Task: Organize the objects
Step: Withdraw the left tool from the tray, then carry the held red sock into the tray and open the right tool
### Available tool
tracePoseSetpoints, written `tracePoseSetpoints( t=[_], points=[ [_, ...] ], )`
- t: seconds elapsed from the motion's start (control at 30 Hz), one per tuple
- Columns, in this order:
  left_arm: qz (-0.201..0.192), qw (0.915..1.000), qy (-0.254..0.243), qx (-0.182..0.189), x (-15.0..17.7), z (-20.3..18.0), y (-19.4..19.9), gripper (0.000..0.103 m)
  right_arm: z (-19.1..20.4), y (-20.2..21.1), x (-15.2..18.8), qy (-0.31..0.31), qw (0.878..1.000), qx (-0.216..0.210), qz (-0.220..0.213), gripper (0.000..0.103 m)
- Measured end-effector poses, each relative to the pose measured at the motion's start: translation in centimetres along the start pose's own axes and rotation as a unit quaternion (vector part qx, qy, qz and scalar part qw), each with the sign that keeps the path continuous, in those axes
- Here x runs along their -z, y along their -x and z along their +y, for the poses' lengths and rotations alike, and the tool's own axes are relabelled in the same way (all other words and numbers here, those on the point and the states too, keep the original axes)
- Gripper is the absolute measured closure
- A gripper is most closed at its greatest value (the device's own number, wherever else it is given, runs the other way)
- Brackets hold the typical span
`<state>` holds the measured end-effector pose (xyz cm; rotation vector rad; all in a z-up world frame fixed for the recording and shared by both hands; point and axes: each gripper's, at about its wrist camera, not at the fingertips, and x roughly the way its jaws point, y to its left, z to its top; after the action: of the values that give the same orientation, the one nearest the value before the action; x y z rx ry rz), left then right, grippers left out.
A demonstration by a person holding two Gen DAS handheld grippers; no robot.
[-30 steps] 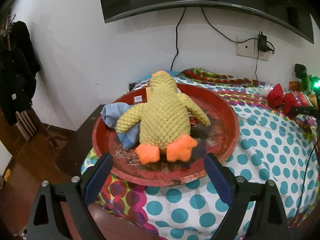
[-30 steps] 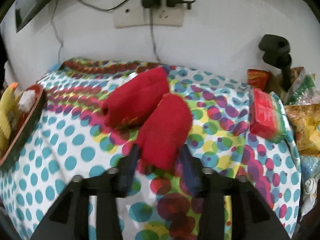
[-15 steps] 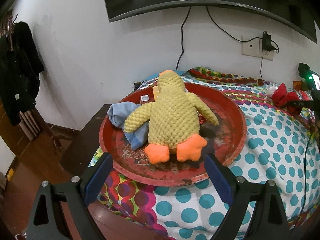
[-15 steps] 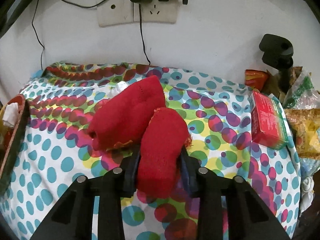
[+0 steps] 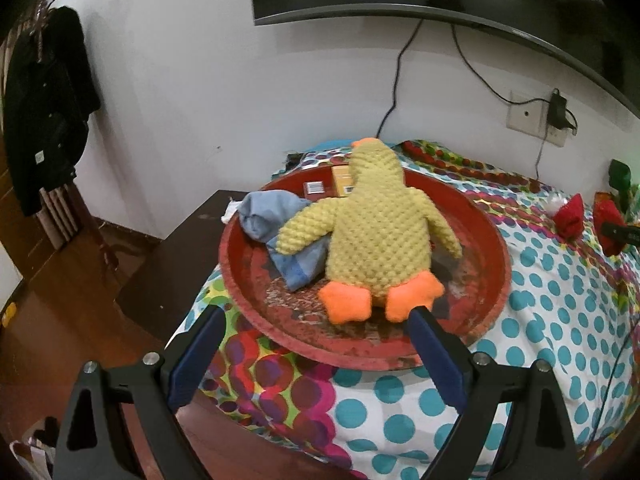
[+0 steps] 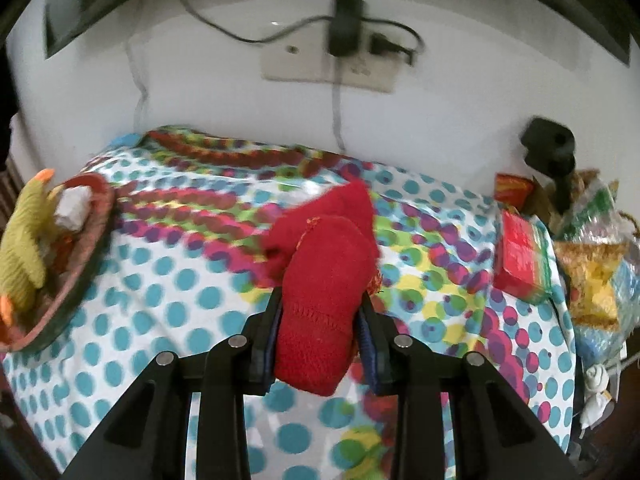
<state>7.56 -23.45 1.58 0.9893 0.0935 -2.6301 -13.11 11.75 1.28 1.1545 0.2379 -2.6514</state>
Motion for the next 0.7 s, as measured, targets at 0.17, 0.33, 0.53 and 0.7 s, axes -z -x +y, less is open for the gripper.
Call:
tracePoseSetpoints(
  t=[0.17, 0.33, 0.53, 0.7],
  points=[
    [0.014, 0.9995, 0.028, -0.001, -0.1, 1.8, -0.3, 0.008, 5.5, 1.5, -1.1, 0.041, 0.998, -0.041, -0.01, 0.072],
    [0.013, 0.999, 0.039, -0.016, -0.3, 3.2, -0.2, 0.008, 11.2, 2.2, -2.1, 0.079, 0.994, -0.077, -0.018, 0.072],
    [0.015, 0.9985, 0.049, -0.019, -0.3, 4.2, -0.3, 0.008, 17.4, 1.7, -3.3, 0.117, 0.987, -0.109, -0.016, 0.072],
    [0.023, 0.9979, 0.059, -0.017, -0.2, 4.7, -0.6, 0.008, 21.4, 0.1, -4.3, 0.137, 0.983, -0.123, -0.003, 0.072]
  ],
)
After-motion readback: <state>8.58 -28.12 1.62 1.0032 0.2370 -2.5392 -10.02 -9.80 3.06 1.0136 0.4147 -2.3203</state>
